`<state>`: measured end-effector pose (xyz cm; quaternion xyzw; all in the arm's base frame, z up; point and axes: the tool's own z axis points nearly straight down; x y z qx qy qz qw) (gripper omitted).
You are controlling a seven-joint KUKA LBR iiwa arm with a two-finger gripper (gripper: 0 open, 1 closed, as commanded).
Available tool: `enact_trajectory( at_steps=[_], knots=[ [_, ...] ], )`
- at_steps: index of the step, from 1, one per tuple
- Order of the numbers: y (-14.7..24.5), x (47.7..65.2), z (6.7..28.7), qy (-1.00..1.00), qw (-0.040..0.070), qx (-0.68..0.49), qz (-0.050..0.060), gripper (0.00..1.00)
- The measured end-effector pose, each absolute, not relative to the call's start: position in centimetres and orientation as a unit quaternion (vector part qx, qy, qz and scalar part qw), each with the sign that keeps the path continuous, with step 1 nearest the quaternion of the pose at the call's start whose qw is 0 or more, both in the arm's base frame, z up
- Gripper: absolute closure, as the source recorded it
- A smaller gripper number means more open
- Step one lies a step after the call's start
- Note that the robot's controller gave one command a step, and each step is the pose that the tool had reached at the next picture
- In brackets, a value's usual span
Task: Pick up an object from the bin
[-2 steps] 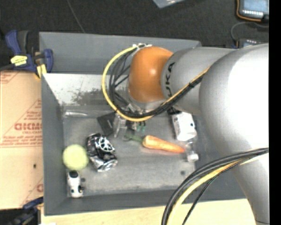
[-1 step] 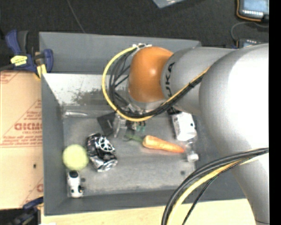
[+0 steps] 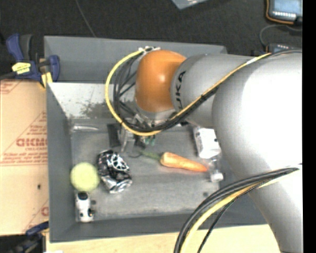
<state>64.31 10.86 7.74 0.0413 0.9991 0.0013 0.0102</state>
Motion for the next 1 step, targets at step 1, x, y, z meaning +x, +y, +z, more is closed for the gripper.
enact_trajectory(
  at_steps=[1],
  knots=[
    [10.82,63.63,11.23,0.999,0.005,0.034,0.0,1.0]
  ],
)
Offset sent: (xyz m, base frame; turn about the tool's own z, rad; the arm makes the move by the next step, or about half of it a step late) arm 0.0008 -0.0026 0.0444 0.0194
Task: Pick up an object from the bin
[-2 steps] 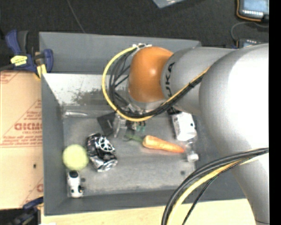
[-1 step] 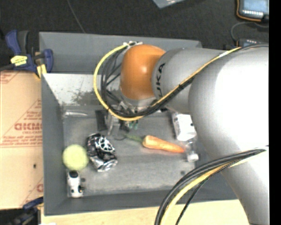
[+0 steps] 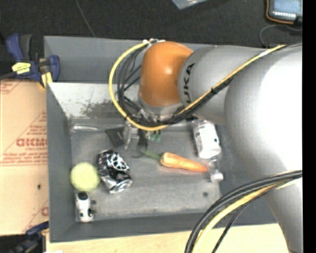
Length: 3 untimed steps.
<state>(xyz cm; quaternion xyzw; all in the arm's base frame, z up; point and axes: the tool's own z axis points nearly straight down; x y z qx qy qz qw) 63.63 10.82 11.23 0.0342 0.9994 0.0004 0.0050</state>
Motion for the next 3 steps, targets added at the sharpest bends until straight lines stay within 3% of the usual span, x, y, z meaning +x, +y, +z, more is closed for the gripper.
enact_trajectory(
  at_steps=[1,2,3],
  knots=[
    [10.8,64.1,15.9,0.999,0.012,0.035,0.002,1.0],
    [9.9,64.2,16.6,0.999,0.01,-0.036,0.0,1.0],
    [9.4,63.7,14.2,0.989,0.013,-0.146,-0.001,1.0]
  ],
)
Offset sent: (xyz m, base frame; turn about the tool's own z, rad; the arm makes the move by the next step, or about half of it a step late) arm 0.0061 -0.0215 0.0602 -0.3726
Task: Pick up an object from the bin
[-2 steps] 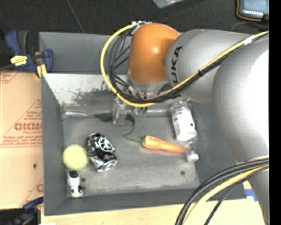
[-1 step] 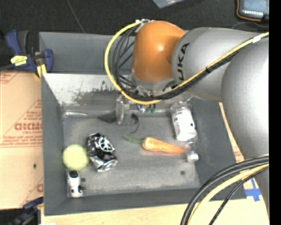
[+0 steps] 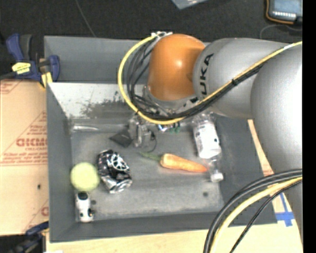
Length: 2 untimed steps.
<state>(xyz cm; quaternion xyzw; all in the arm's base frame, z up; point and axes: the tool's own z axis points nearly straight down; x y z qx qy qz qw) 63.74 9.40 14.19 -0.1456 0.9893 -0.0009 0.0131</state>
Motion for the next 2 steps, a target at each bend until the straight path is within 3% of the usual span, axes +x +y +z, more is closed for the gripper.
enact_trajectory(
  at_steps=[1,2],
  knots=[
    [10.1,64.0,16.8,0.999,0.007,-0.046,0.001,1.0],
    [8.8,64.7,15.7,1.0,0.021,-0.003,0.002,1.0]
  ],
)
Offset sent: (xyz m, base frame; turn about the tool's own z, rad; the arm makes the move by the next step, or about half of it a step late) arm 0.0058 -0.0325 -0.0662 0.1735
